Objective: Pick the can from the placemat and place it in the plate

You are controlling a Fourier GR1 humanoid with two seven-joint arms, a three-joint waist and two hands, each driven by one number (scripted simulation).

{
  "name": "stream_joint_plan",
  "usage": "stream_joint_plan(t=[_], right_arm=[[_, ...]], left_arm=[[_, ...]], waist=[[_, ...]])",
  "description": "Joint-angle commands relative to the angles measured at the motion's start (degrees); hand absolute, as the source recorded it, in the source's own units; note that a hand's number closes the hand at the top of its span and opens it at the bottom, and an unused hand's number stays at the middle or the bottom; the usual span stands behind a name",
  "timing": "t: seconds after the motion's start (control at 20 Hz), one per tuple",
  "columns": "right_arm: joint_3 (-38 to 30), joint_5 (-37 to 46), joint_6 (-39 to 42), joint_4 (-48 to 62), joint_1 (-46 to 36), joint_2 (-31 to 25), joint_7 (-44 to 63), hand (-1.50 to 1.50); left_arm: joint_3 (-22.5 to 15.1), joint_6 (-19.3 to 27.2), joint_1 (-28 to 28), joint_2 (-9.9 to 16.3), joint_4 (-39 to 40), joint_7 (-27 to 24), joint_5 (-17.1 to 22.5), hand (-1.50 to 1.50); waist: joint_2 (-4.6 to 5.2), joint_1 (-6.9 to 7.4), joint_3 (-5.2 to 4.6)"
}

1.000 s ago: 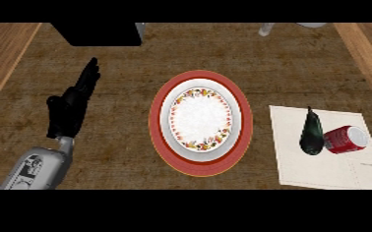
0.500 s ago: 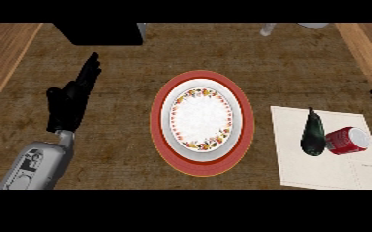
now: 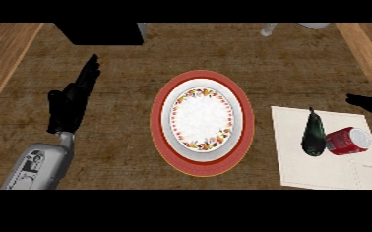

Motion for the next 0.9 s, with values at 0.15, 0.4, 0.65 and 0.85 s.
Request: stream_joint_plan(t=[0.15,0.4,0.65,0.85], right_arm=[[4.7,11.2,-6.1,6.9,0.5,5.5,-3.5,-1.5],[5.9,16.6,-6.1,15.8,-6.1,9.0,-4.4,-1.5],[5.0,19.8,-5.4,17.0,-7.9,12.1,-3.7,-1.5],[4.7,24.1,-11.1,30.1,-11.3,12.5,-9.9,-1.5]], left_arm=[[2.6,-2.2,-1.3,-1.2,2.3,-1.3,-0.4,0.0],[0.6,-1.3,3.8,-2.9,-3.7,0.3,-3.9,0.0],[5.8,-3.7,-3.2,-2.9,3.1,0.5,-3.5,0.0],[2.4,-1.6,1.4,-6.0,-2.5,0.7,-6.4,0.0]], waist=[[0.03,-0.18,0.01],[0.03,0.37,0.02],[0.02,-0.14,0.0],[0.07,0.43,0.04]])
